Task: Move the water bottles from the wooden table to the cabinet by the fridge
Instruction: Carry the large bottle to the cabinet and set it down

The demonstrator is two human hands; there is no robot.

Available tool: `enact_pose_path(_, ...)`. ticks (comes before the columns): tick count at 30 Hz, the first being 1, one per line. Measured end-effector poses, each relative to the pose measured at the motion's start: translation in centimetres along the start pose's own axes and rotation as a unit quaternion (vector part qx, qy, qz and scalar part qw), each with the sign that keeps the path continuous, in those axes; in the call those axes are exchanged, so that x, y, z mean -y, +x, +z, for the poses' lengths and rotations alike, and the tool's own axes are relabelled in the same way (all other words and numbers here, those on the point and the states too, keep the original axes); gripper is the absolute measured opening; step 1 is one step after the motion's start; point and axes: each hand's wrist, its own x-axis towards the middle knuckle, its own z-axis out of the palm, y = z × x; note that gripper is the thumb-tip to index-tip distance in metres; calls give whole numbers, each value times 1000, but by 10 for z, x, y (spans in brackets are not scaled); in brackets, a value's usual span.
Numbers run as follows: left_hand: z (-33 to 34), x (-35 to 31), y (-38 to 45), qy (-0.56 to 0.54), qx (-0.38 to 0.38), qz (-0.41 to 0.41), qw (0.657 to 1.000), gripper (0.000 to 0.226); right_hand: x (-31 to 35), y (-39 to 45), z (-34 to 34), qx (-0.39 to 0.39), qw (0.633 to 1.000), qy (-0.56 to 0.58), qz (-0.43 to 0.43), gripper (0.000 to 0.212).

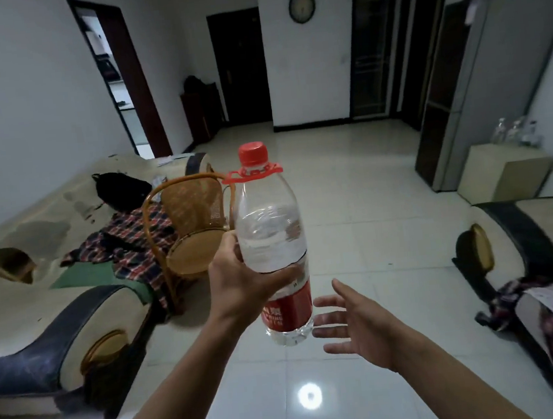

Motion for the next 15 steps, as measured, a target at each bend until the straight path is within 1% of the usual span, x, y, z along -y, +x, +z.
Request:
enact_pose_path(2, 19, 5, 14, -32, 17, -6, 999, 82, 5, 8, -13, -27, 1000, 11, -3, 59)
enact_pose_path(6, 53, 18, 50, -78, 66, -6, 995, 87, 23, 30, -31, -79, 997, 16, 4, 59)
enact_pose_path(9, 73, 33, 85, -102, 99, 11, 990, 84, 44, 50, -37, -120, 993, 13, 13, 60)
enact_pose_path(15, 97, 58, 160, -117, 140, 54, 982, 79, 86, 102, -33, -166, 985, 52, -7, 60)
